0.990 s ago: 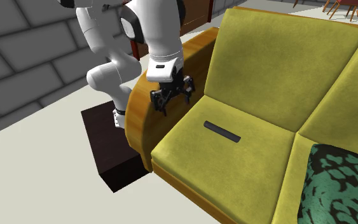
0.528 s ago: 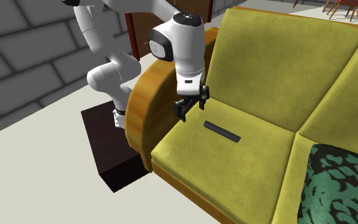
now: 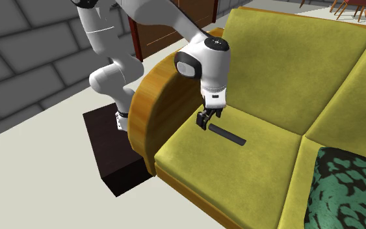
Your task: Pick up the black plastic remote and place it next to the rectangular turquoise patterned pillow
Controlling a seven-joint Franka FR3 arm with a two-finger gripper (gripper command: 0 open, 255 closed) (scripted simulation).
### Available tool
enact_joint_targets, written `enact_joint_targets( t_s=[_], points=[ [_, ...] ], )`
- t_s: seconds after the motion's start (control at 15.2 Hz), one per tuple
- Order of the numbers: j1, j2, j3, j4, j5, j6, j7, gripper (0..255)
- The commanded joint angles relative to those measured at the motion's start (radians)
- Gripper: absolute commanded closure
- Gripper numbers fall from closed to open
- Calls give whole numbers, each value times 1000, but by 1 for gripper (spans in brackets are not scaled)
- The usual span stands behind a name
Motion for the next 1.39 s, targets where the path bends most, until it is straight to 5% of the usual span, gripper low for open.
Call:
enact_joint_targets(
  t_s=[0.0,0.53,1.32],
  points=[
    [11,75,29,24,-18,47,23,0],
    [69,344,101,122,-146,186,141,0],
    [86,437,85,111,-204,284,182,0]
  ],
)
